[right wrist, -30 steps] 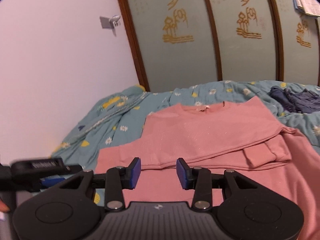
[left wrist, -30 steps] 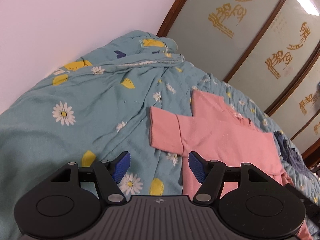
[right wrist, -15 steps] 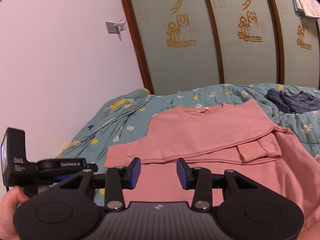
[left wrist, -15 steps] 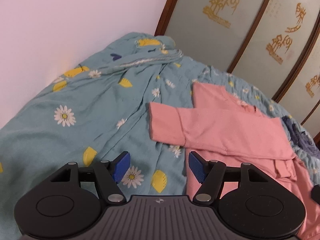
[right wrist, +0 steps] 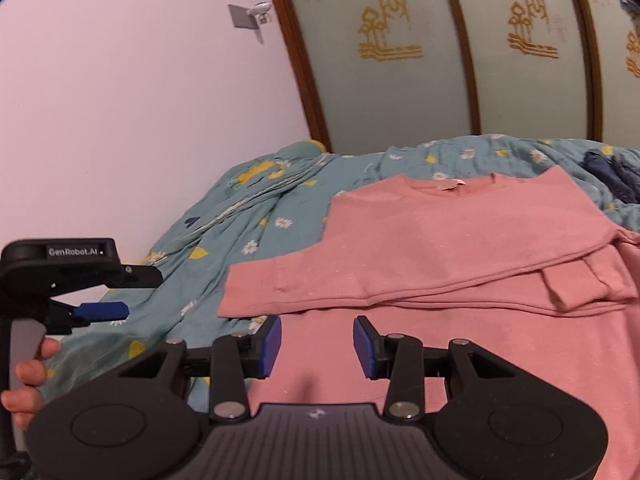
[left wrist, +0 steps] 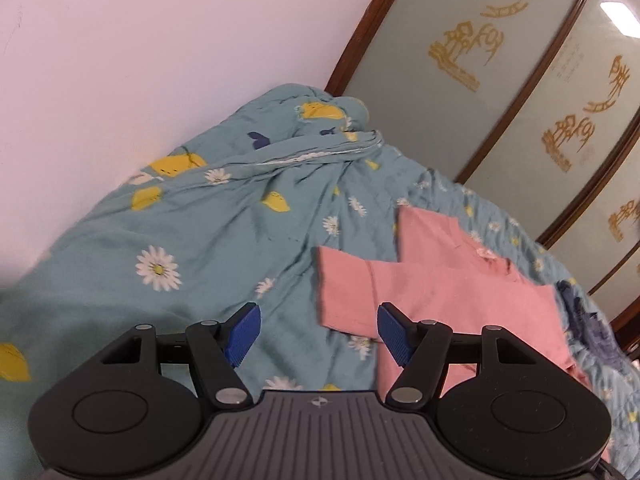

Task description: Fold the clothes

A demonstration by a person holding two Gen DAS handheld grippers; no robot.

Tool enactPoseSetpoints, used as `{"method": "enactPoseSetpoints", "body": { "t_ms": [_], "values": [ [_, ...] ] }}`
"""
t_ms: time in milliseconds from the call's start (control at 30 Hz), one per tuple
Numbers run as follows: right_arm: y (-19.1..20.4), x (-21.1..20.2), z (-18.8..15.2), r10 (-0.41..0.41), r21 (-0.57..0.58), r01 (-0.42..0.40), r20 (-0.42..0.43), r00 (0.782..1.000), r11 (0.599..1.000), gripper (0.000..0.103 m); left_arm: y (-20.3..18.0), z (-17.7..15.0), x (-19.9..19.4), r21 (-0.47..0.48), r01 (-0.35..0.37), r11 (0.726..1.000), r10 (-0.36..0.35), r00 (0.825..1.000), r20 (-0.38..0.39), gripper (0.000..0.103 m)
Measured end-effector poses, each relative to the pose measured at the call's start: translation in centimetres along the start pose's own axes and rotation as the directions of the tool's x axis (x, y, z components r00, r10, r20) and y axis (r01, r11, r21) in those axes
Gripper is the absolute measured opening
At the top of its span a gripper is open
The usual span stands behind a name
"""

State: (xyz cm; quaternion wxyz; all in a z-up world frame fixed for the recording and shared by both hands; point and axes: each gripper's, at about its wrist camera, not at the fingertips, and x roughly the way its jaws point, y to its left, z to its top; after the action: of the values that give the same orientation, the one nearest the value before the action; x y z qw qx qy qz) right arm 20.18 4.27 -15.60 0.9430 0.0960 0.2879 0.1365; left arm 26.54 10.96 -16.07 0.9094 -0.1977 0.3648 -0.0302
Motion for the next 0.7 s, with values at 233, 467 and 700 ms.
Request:
{"method": "enactPoseSetpoints", "body": {
  "t_ms": [233,467,700],
  "values": [
    [2.6,2.7,0.1,0.016,-0.097,-0.017,-0.017,1.0,0.995,0.039,0.6,0.7,-0.5,0.03,-0.038,0.999,0.038,0.999,0.01,0.065],
    [5.6,7.0,0.3,-0.021,-0.279,0.011,-0.032,0.999,0.96,0.039,1.9,1.1,-0.4,-0.007,-0.029,1.0,0.029,1.0,-0.006,0.065],
    [8.9,10.9,-0.4,-0.083,-0.473,0.051,-0.046,0.995,0.879,0.039,3.7,1.5,-0.6,-0.071,-0.047,0.996,0.047,0.999,0.003,0.065]
  ]
}}
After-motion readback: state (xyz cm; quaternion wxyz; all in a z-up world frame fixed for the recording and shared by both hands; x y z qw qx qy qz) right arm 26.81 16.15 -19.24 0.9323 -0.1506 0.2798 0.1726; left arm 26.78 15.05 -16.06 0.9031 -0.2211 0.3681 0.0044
